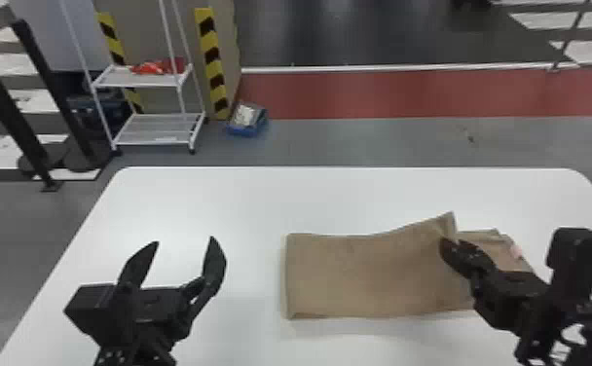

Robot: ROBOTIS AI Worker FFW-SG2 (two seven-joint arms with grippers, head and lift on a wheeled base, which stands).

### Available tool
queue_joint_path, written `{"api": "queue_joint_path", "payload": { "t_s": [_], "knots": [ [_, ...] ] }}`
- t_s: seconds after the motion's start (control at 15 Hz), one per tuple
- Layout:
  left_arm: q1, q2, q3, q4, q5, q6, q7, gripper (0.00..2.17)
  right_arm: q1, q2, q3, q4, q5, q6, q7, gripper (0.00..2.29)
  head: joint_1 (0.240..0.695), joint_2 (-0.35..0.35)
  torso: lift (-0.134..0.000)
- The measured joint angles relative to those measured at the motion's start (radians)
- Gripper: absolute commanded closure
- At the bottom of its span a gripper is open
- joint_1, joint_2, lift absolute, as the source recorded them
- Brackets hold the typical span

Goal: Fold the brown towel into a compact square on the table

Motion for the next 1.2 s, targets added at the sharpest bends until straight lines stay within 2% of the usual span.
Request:
{"api": "queue_joint_path", "payload": {
  "t_s": [0.33, 0.6, 0.87, 1.2],
  "knots": [
    [-0.004, -0.004, -0.005, 0.007, 0.002, 0.000, -0.008, 0.04, -0.042, 0.000, -0.043, 0.052, -0.010, 0.036, 0.012, 1.68, 0.695, 0.017, -0.114],
    [0.001, -0.002, 0.004, 0.014, 0.005, 0.000, -0.012, 0.04, -0.061, 0.000, -0.159, -0.013, -0.096, 0.134, 0.014, 1.68, 0.695, -0.033, -0.114],
    [-0.005, -0.006, 0.000, 0.023, 0.005, 0.000, -0.022, 0.04, -0.110, 0.000, -0.182, 0.060, -0.087, 0.147, 0.018, 1.68, 0.695, -0.054, -0.114],
    [-0.006, -0.005, 0.002, 0.030, 0.005, 0.000, -0.023, 0.04, -0.201, 0.000, -0.303, 0.063, -0.105, 0.273, 0.040, 1.67, 0.695, -0.112, -0.114]
  ]
}}
